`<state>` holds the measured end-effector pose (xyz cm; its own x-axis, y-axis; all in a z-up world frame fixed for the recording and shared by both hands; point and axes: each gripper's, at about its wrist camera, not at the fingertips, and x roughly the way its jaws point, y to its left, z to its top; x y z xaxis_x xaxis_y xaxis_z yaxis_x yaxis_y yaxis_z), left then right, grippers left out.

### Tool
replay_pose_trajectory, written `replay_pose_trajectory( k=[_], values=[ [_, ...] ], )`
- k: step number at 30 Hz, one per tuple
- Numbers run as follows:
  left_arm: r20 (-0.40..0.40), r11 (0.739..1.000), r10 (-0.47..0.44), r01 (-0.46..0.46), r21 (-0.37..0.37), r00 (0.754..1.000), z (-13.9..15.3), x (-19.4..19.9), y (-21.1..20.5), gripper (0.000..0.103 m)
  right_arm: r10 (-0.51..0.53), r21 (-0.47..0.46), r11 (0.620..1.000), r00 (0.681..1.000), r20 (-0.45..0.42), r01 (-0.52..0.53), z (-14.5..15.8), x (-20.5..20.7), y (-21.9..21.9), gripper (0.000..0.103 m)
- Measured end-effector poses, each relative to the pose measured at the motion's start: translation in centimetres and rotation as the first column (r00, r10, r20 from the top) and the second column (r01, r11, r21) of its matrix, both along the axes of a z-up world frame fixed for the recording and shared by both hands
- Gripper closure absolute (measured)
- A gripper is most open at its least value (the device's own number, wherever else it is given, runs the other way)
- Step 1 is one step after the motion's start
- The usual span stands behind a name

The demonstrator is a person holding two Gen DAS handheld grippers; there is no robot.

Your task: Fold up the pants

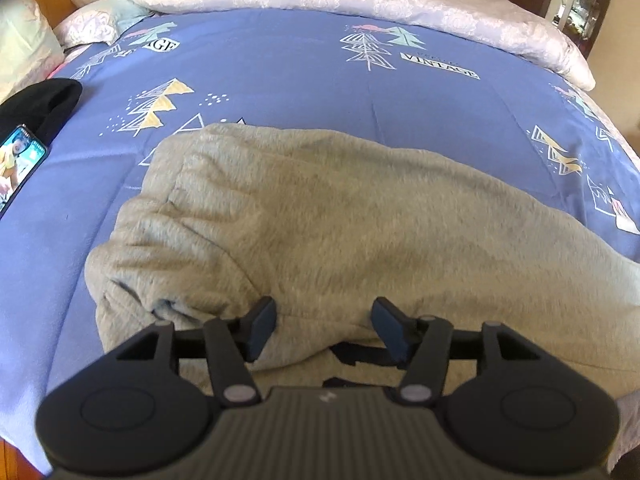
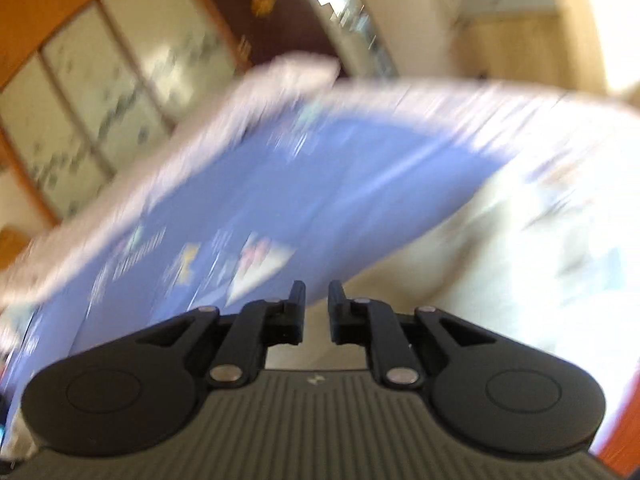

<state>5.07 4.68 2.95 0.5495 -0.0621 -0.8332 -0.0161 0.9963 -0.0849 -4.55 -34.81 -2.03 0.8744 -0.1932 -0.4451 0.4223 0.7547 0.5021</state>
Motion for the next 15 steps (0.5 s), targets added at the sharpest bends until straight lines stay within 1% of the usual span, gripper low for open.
replay_pose_trajectory(
  k=[2, 3, 4, 5, 6, 7, 8, 9, 10, 11, 12, 13, 14, 15],
  values=[
    [-0.003, 1.000, 0.013, -0.013, -0.011, 1.000, 0.3, 0.0, -0.1, 0.044, -0.078, -0.007, 0.997, 0.996, 0.039, 0.078, 0.5, -2.7, -1.9, 0.087],
    [-0.002, 1.000, 0.018, -0.018, -0.012, 1.000, 0.4, 0.0, -0.3, 0.044, -0.102, -0.008, 0.995, 0.994, 0.036, 0.102, 0.6, -3.5, -2.9, 0.087],
    [0.000, 1.000, 0.021, -0.021, -0.008, 1.000, 0.5, 0.0, -0.4, 0.044, -0.107, -0.008, 0.994, 0.994, 0.021, 0.108, 0.0, -3.5, -3.7, 0.087],
    [0.002, 1.000, 0.026, -0.026, -0.003, 1.000, 0.6, 0.0, -0.6, 0.044, -0.099, -0.003, 0.995, 0.995, -0.009, 0.099, -0.5, -3.2, -4.5, 0.087],
    [0.005, 0.999, 0.033, -0.033, -0.002, 0.999, 0.8, -0.1, -0.7, 0.044, -0.085, -0.004, 0.996, 0.995, -0.059, 0.085, -1.2, -2.6, -5.0, 0.088],
    [0.009, 0.999, 0.043, -0.042, -0.006, 0.999, 1.1, -0.3, -0.9, 0.044, -0.082, -0.021, 0.997, 0.987, -0.136, 0.080, -2.3, -1.6, -5.6, 0.089],
    [0.017, 0.999, 0.048, -0.048, -0.011, 0.999, 1.5, -0.4, -0.9, 0.044, -0.107, -0.043, 0.994, 0.971, -0.213, 0.100, -3.4, -1.0, -6.2, 0.096],
    [0.030, 0.999, 0.050, -0.049, -0.014, 0.998, 2.0, -0.7, -1.1, 0.044, -0.120, -0.029, 0.993, 0.965, -0.232, 0.116, -4.5, -0.9, -6.9, 0.103],
    [0.041, 0.999, 0.046, -0.045, -0.016, 0.998, 2.4, -0.8, -1.2, 0.044, -0.133, 0.020, 0.990, 0.973, -0.190, 0.139, -5.0, -1.5, -7.7, 0.103],
    [0.054, 0.999, 0.041, -0.040, -0.018, 0.998, 2.8, -1.0, -1.5, 0.044, -0.154, 0.089, 0.981, 0.975, -0.161, 0.170, -5.2, -2.0, -8.4, 0.103],
    [0.067, 0.999, 0.034, -0.032, -0.018, 0.997, 3.2, -1.3, -1.8, 0.044, -0.183, 0.127, 0.971, 0.973, -0.138, 0.201, -5.1, -2.5, -8.6, 0.103],
    [0.079, 1.000, 0.022, -0.020, -0.019, 0.997, 3.6, -1.4, -2.1, 0.044, -0.219, 0.115, 0.966, 0.969, -0.112, 0.231, -4.6, -3.2, -8.1, 0.103],
    [0.089, 1.000, 0.006, -0.004, -0.020, 0.996, 3.9, -1.5, -2.4, 0.044, -0.250, 0.082, 0.963, 0.964, -0.089, 0.257, -4.0, -3.8, -7.5, 0.094],
    [0.095, 1.000, -0.014, 0.016, -0.022, 0.995, 4.1, -1.5, -2.9, 0.044, -0.281, 0.044, 0.958, 0.957, -0.076, 0.285, -3.6, -4.4, -7.1, 0.082]
  ],
)
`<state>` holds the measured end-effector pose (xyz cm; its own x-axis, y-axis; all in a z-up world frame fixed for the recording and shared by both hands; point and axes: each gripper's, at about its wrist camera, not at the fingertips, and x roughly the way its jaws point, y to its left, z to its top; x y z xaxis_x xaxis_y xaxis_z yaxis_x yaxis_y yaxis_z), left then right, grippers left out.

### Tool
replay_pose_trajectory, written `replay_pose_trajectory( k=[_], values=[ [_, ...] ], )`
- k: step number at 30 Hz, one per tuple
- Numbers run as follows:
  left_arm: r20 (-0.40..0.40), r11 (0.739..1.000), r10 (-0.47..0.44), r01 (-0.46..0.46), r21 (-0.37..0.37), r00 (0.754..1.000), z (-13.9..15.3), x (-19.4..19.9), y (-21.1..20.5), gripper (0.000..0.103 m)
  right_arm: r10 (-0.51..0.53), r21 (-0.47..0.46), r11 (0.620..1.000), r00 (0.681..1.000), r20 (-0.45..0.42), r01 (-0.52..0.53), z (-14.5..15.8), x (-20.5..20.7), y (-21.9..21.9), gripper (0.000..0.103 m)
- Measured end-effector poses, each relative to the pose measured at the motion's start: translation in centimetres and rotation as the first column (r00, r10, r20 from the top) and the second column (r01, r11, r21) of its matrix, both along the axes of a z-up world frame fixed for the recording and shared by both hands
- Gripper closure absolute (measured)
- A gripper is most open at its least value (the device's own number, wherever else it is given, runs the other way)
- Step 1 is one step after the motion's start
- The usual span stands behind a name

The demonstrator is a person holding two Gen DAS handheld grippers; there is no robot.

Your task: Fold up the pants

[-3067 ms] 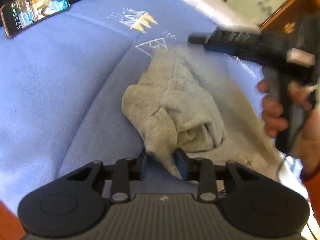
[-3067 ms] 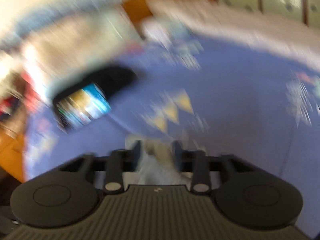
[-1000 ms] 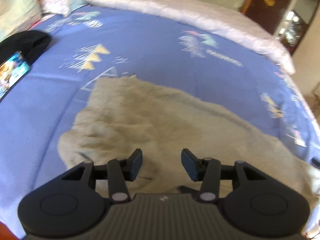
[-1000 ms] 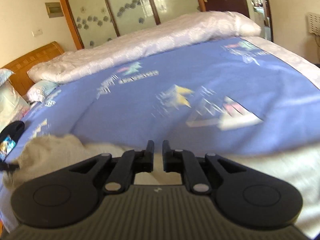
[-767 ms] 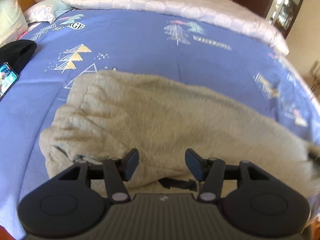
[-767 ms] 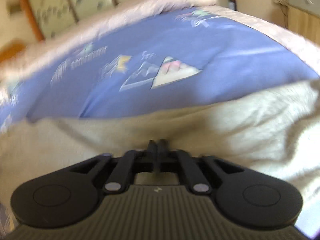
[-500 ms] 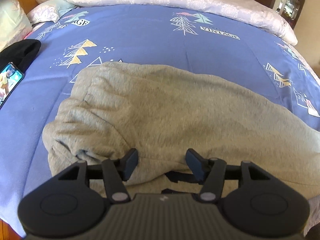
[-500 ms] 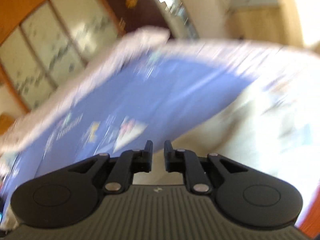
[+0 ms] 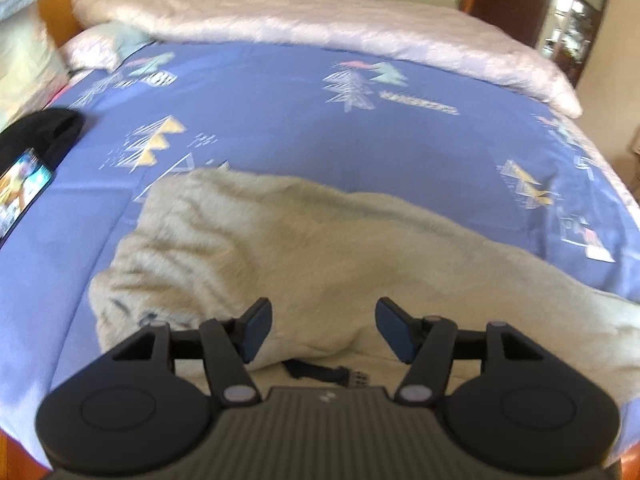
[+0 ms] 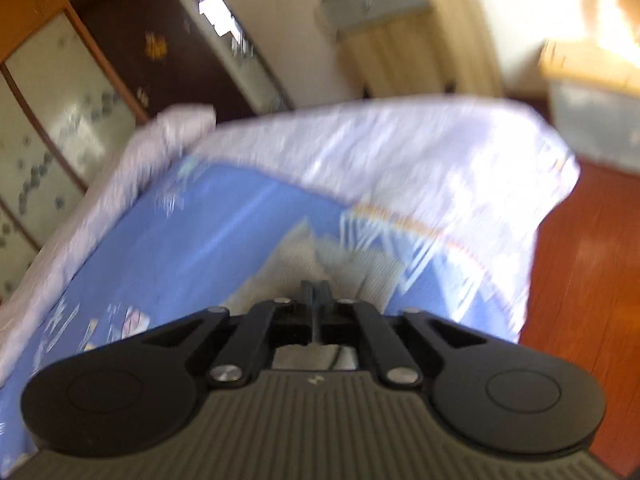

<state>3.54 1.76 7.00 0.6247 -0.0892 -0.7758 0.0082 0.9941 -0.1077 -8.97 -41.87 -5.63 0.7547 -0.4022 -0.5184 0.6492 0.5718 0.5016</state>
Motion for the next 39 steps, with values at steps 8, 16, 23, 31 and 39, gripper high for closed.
replay_pose_trajectory(
  k=[8, 16, 23, 31, 39],
  values=[
    [-0.044, 0.995, -0.101, 0.101, -0.022, 0.994, -1.4, 0.0, -3.4, 0.044, -0.066, 0.173, 0.984, 0.991, 0.118, 0.045, -1.5, -3.8, -1.6, 0.057],
    [-0.082, 0.994, -0.101, 0.097, -0.047, 0.991, -2.4, -0.6, -2.7, 0.044, -0.008, 0.200, 0.980, 0.998, 0.062, -0.004, -1.7, -1.7, -0.6, 0.072],
    [-0.075, 0.992, -0.082, 0.074, -0.102, 0.994, -2.2, -0.7, -1.2, 0.044, 0.153, 0.006, 0.988, 0.981, 0.115, -0.155, 4.2, -0.5, 4.2, 0.086],
    [-0.068, 0.982, -0.092, 0.079, -0.174, 0.993, -2.0, -1.0, -0.3, 0.044, 0.602, -0.159, 0.797, 0.790, 0.115, -0.583, 9.0, 5.4, 18.3, 0.085],
    [-0.099, 0.980, -0.068, 0.048, -0.192, 0.993, -3.0, -1.4, 1.2, 0.044, 0.856, -0.071, 0.514, 0.517, -0.013, -0.855, 4.5, 12.4, 33.3, 0.082]
  ],
)
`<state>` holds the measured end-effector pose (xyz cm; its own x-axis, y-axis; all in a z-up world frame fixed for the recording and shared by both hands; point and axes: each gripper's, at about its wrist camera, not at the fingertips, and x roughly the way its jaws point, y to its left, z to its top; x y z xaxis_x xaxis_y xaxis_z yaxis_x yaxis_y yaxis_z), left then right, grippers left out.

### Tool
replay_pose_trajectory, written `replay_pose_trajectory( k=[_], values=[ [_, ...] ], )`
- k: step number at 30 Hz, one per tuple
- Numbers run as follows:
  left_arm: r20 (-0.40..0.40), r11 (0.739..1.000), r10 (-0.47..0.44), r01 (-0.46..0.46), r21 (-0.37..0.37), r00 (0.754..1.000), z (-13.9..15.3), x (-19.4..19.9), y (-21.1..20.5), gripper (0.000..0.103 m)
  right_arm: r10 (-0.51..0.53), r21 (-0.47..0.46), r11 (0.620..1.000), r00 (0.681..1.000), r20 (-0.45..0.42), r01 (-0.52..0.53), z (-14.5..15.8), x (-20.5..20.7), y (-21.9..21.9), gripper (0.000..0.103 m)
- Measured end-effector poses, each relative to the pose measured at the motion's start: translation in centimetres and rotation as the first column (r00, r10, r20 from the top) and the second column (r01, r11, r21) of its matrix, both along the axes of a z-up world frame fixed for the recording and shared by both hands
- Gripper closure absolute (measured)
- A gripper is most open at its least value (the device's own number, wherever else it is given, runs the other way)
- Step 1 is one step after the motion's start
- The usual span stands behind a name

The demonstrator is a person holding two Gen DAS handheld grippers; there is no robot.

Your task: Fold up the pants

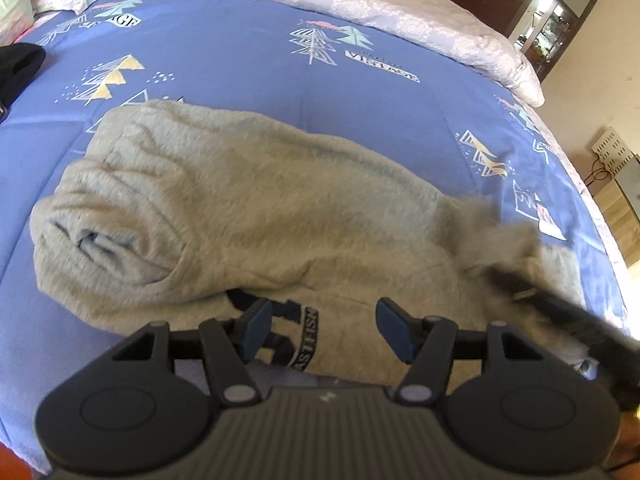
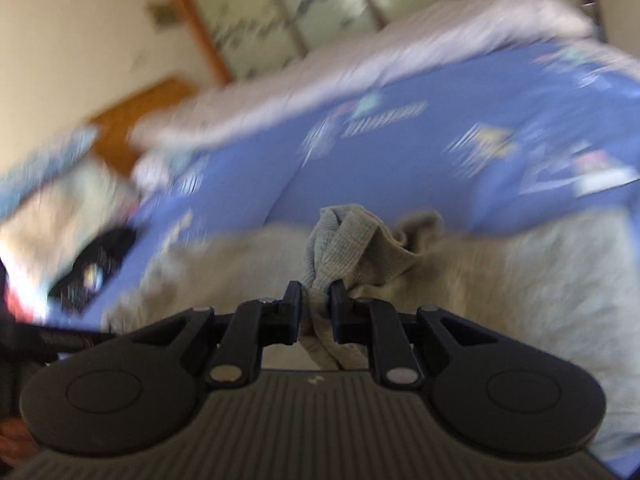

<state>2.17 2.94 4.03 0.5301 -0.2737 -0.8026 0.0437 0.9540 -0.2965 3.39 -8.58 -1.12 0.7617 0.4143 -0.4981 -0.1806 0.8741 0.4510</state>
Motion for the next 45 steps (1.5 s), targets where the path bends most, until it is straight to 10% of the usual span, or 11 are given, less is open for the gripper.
replay_pose_trajectory(
  k=[5, 12, 21, 25, 31, 38, 45],
  values=[
    [0.005, 1.000, 0.002, -0.002, -0.024, 1.000, 0.4, 0.4, 0.4, 0.044, 0.107, 0.007, 0.994, 0.991, -0.077, -0.107, -1.4, 0.1, 0.5, 0.050],
    [0.081, 0.990, -0.103, 0.110, -0.083, 0.991, 2.5, 2.3, -3.4, 0.044, -0.095, 0.066, 0.994, 0.994, 0.052, 0.091, 1.1, -5.2, -7.8, 0.050],
    [0.151, 0.944, -0.321, 0.329, -0.035, 0.935, 2.6, 3.6, -12.9, 0.050, -0.320, 0.166, 0.930, 0.944, -0.080, 0.329, -2.0, -7.5, -14.8, 0.050],
    [-0.025, 0.962, -0.260, 0.261, 0.083, 0.965, -2.5, 6.2, -13.6, 0.062, -0.329, 0.171, 0.917, 0.926, -0.185, 0.361, -3.9, -7.0, -15.1, 0.053],
    [0.025, 0.955, -0.285, 0.282, 0.089, 0.958, -2.6, 5.7, -13.1, 0.062, -0.319, 0.105, 0.936, 0.937, -0.140, 0.335, -3.8, -7.3, -13.6, 0.054],
    [0.012, 0.985, -0.175, 0.175, 0.008, 0.984, -1.1, 4.4, -8.1, 0.047, -0.396, 0.192, 0.893, 0.913, -0.095, 0.407, -2.9, -9.2, -15.7, 0.038],
    [-0.016, 0.991, -0.099, 0.097, -0.093, 0.995, -0.1, 3.6, -4.6, 0.047, -0.392, 0.314, 0.837, 0.892, -0.226, 0.448, -5.6, -9.8, -17.3, 0.038]
  ],
)
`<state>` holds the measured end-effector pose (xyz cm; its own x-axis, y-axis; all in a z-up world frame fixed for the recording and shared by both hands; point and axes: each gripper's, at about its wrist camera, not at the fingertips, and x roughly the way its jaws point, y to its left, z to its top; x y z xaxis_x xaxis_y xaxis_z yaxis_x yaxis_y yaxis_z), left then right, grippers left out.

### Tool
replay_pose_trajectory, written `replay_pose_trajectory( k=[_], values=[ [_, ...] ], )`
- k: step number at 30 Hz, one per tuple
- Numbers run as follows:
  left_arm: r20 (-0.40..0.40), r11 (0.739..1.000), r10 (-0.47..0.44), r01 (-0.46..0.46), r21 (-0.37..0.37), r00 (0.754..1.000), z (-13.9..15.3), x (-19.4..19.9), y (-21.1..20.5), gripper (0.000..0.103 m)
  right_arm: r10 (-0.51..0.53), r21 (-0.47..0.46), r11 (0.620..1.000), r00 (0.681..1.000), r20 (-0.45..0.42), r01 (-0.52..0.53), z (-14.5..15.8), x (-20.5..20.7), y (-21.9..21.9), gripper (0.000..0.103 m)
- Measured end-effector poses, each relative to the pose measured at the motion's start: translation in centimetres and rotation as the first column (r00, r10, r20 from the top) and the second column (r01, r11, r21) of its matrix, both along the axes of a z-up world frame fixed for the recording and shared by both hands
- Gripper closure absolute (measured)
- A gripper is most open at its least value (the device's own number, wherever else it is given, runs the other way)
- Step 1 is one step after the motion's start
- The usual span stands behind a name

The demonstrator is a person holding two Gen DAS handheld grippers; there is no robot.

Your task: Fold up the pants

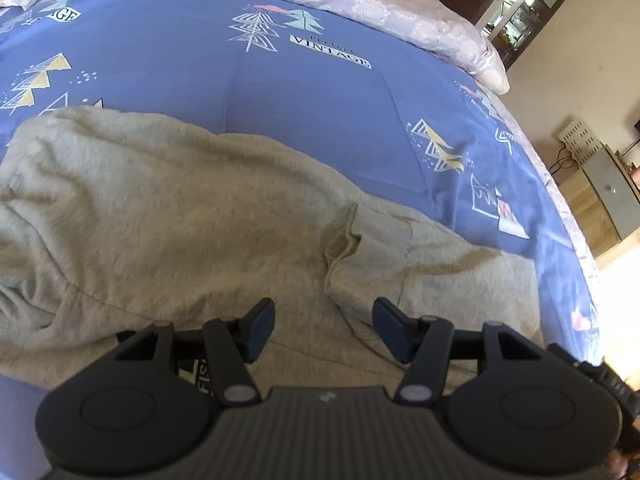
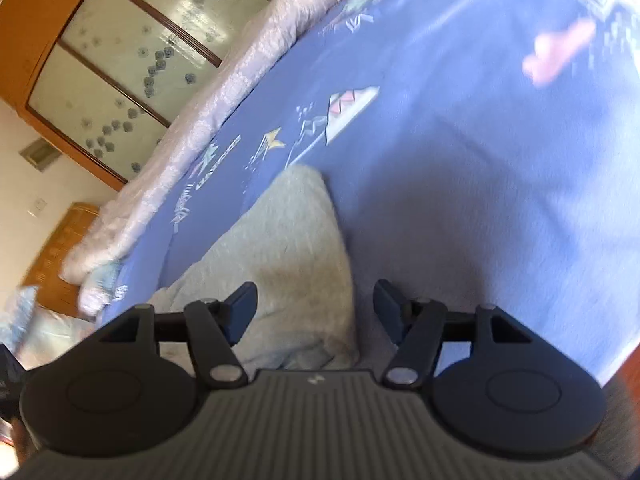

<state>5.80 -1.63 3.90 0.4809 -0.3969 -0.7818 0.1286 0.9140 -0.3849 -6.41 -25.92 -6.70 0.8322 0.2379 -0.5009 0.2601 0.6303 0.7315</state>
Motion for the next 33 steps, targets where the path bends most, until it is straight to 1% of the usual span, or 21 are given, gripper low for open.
replay_pose_trajectory(
  k=[1, 2, 3, 6, 8, 9, 10, 14, 16, 17, 18, 19, 20, 22, 23, 24, 26, 29, 30, 31, 33],
  values=[
    [0.003, 1.000, -0.009, 0.009, -0.001, 1.000, 0.4, 0.0, -0.3, 0.047, 0.024, -0.007, 1.000, 1.000, 0.001, -0.024, 0.3, 0.1, 0.4, 0.043],
    [0.008, 1.000, -0.021, 0.021, -0.002, 1.000, 0.8, 0.1, -0.8, 0.047, 0.065, -0.023, 0.998, 0.998, -0.006, -0.065, 0.7, 0.4, 1.0, 0.063],
    [0.016, 0.999, -0.040, 0.040, -0.002, 0.999, 1.4, 0.1, -1.4, 0.046, 0.093, -0.058, 0.994, 0.996, -0.016, -0.094, 1.1, 0.8, 1.8, 0.078],
    [0.054, 0.989, -0.146, 0.145, 0.021, 0.988, 3.3, 0.5, -4.9, 0.039, 0.147, -0.194, 0.971, 0.989, 0.007, -0.143, 3.0, 0.9, 4.3, 0.082],
    [0.083, 0.972, -0.232, 0.228, 0.057, 0.969, 4.6, 0.6, -8.0, 0.032, 0.173, -0.269, 0.950, 0.984, 0.041, -0.155, 4.3, 0.8, 6.0, 0.082],
    [0.097, 0.960, -0.275, 0.269, 0.074, 0.956, 5.2, 0.6, -9.7, 0.025, 0.189, -0.308, 0.937, 0.981, 0.055, -0.163, 5.0, 0.8, 6.9, 0.082],
    [0.107, 0.950, -0.309, 0.301, 0.085, 0.945, 5.6, 0.5, -10.9, 0.022, 0.204, -0.346, 0.923, 0.977, 0.064, -0.170, 5.5, 0.9, 7.7, 0.083],
    [0.093, 0.892, -0.447, 0.435, 0.122, 0.890, 5.7, 1.0, -16.2, 0.014, 0.254, -0.476, 0.859, 0.965, 0.071, -0.191, 6.3, 1.3, 10.7, 0.083],
    [0.073, 0.875, -0.475, 0.461, 0.149, 0.877, 5.0, 1.3, -18.1, 0.014, 0.279, -0.509, 0.837, 0.957, 0.077, -0.203, 6.4, 1.1, 11.4, 0.082],
    [0.063, 0.869, -0.480, 0.464, 0.170, 0.875, 4.6, 1.4, -18.8, 0.020, 0.293, -0.519, 0.828, 0.952, 0.084, -0.210, 6.3, 0.9, 11.7, 0.082],
    [0.052, 0.860, -0.491, 0.475, 0.185, 0.869, 4.2, 1.5, -19.3, 0.042, 0.308, -0.530, 0.820, 0.947, 0.091, -0.216, 6.4, 0.8, 12.0, 0.082],
    [0.034, 0.847, -0.508, 0.492, 0.201, 0.860, 3.7, 1.6, -19.7, 0.060, 0.319, -0.541, 0.812, 0.943, 0.097, -0.219, 6.4, 0.6, 12.4, 0.082],
    [0.012, 0.838, -0.513, 0.497, 0.225, 0.858, 3.3, 1.7, -19.9, 0.089, 0.328, -0.554, 0.803, 0.939, 0.102, -0.221, 6.5, 0.5, 12.7, 0.082],
    [0.013, 0.850, -0.487, 0.471, 0.234, 0.873, 3.1, 1.9, -19.0, 0.091, 0.339, -0.560, 0.798, 0.934, 0.113, -0.222, 6.3, 0.2, 12.9, 0.074],
    [0.013, 0.867, -0.463, 0.450, 0.214, 0.886, 3.1, 2.3, -18.0, 0.091, 0.341, -0.549, 0.806, 0.932, 0.124, -0.222, 6.2, 0.1, 12.7, 0.064],
    [0.008, 0.884, -0.437, 0.427, 0.189, 0.900, 3.3, 2.6, -16.9, 0.091, 0.334, -0.535, 0.817, 0.933, 0.134, -0.215, 5.9, -0.1, 12.3, 0.041],
    [0.010, 0.907, -0.400, 0.395, 0.146, 0.916, 3.8, 3.2, -15.0, 0.091, 0.302, -0.517, 0.834, 0.944, 0.131, -0.195, 5.2, -0.3, 11.8, 0.020],
    [0.030, 0.927, -0.366, 0.361, 0.105, 0.930, 4.8, 3.7, -11.9, 0.091, 0.315, -0.471, 0.846, 0.947, 0.063, -0.250, 3.5, 0.8, 11.8, 0.021],
    [0.038, 0.931, -0.357, 0.352, 0.099, 0.933, 5.1, 3.9, -11.1, 0.091, 0.326, -0.455, 0.848, 0.944, 0.042, -0.272, 2.9, 1.2, 11.9, 0.023],
    [0.047, 0.936, -0.345, 0.340, 0.093, 0.937, 5.5, 4.0, -10.1, 0.091, 0.340, -0.448, 0.844, 0.940, 0.019, -0.296, 2.4, 1.7, 12.2, 0.028],
    [0.065, 0.946, -0.319, 0.313, 0.083, 0.946, 6.3, 4.2, -7.9, 0.091, 0.359, -0.456, 0.824, 0.933, -0.036, -0.335, 2.0, 2.4, 13.1, 0.083]
  ],
)
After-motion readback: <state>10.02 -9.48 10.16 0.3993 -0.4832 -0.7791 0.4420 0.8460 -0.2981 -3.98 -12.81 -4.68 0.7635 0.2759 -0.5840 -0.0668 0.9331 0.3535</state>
